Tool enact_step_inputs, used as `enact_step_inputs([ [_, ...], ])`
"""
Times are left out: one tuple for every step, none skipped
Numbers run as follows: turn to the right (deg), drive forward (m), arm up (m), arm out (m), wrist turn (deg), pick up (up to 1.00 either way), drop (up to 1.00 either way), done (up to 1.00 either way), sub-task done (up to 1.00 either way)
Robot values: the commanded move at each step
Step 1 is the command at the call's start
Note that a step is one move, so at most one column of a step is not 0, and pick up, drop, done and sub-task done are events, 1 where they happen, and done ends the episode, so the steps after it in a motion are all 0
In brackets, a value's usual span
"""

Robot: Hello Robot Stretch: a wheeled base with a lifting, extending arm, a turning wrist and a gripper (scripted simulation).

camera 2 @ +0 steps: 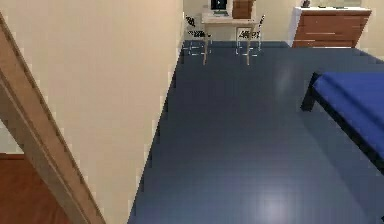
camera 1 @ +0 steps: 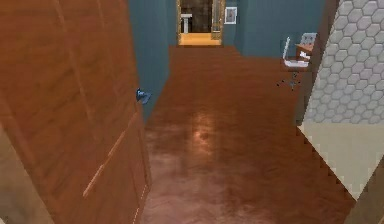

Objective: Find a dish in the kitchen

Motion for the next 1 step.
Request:
enact_step_inputs([
  [0.0, 0.45, 0.0, 0.0, 0.0, 0.0, 0.0, 0.0, 0.0],
])
